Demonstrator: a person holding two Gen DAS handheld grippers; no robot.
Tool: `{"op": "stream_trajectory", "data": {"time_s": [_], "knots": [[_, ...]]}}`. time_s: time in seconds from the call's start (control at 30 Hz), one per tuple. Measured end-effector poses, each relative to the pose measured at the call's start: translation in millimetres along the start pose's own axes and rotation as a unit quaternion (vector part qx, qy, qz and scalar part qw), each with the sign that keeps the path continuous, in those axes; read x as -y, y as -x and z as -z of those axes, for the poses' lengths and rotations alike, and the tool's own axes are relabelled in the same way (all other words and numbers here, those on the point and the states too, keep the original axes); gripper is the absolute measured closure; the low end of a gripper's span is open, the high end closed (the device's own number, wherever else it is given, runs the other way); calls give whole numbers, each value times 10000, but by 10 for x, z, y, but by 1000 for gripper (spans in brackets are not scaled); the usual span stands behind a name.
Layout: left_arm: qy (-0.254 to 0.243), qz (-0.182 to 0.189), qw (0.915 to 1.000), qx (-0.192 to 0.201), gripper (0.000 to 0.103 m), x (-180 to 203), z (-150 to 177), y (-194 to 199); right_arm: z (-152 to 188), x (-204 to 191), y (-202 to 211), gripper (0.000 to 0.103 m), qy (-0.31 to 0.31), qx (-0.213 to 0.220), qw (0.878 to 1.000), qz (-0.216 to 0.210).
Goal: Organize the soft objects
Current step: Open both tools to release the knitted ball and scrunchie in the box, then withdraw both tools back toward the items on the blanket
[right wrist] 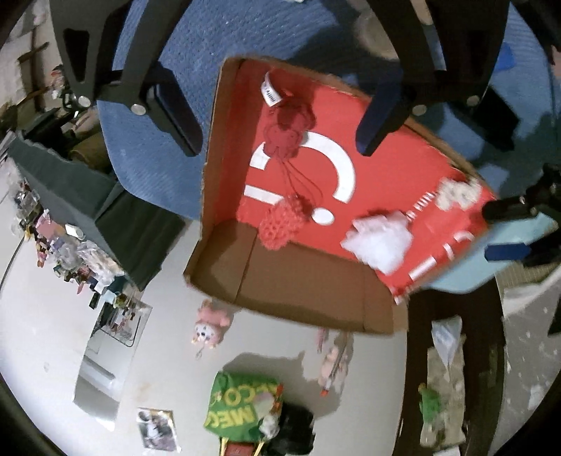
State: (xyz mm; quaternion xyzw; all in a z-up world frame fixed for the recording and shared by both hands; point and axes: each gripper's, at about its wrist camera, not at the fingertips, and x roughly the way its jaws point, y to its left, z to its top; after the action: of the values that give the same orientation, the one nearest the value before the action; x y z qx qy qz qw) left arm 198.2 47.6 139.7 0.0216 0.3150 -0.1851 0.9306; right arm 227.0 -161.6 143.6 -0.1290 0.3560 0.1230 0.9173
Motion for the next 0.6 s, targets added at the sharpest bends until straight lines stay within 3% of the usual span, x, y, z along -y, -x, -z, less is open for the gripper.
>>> {"op": "stream_trajectory", "data": {"time_s": [0.17,0.33,0.43,0.6], "knots": [[76,58,9991,403,12,169,75,315,68,-44,382,2,-178,386,9991,-81],[122,-123,9972,730,7,329,193,563,210,-136,747,0,-309,728,9967,-173],[101,-451,9945,943,6,434,285,715,323,-196,936,0,-385,898,9949,-257],[117,-489,9909,1250,4,595,470,949,527,-293,1167,0,-488,1122,9921,-269]]}}
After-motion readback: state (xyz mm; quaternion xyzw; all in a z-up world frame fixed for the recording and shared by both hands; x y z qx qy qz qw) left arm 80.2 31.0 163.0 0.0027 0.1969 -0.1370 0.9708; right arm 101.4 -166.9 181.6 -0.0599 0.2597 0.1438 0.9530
